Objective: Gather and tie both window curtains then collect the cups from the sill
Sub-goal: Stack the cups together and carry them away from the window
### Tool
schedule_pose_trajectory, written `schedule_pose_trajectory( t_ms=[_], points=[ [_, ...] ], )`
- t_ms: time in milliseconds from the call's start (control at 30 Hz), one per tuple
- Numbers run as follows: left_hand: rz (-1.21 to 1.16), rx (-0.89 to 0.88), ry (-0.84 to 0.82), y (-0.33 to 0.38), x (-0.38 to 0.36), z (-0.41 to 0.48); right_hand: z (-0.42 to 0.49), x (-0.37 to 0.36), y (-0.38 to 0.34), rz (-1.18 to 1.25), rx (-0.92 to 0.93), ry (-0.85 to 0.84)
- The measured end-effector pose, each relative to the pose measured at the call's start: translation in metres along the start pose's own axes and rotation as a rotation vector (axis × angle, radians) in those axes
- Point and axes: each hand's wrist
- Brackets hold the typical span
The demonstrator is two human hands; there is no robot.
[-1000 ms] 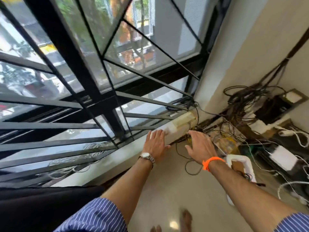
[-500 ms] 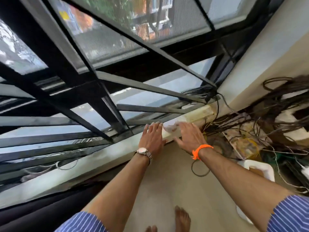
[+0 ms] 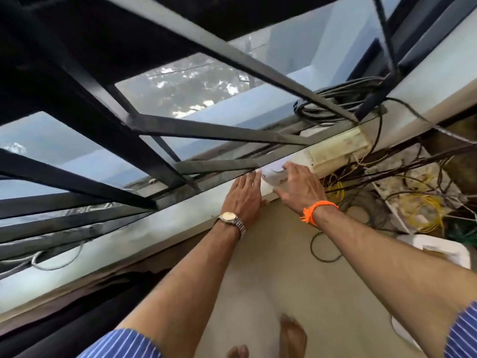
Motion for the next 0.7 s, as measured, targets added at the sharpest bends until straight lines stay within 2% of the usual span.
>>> schedule_pose_trajectory(
  t_ms=[167,367,700],
  points=[
    [-0.051,0.014,0.007,-0.005,-0.03,0.022,0.023,-0.032,0.008,0.086,-0.058,0.014],
    [-0.112,0.077,0.112,-0.009,-0.042,0.04,0.043,-0.05,0.016,0.139,-0.055,0.071],
    [0.007,0.098,0.106,-0.009,-0.057,0.053,0.06,-0.063,0.024,-0.032,0.017,0.109]
  ],
)
Point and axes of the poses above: each hand's wrist, its own z-axis towards the middle knuckle, its own x-axis out of the back of the hand, y = z × x, and after that the axes turned 10 degrees about -x, right-handed
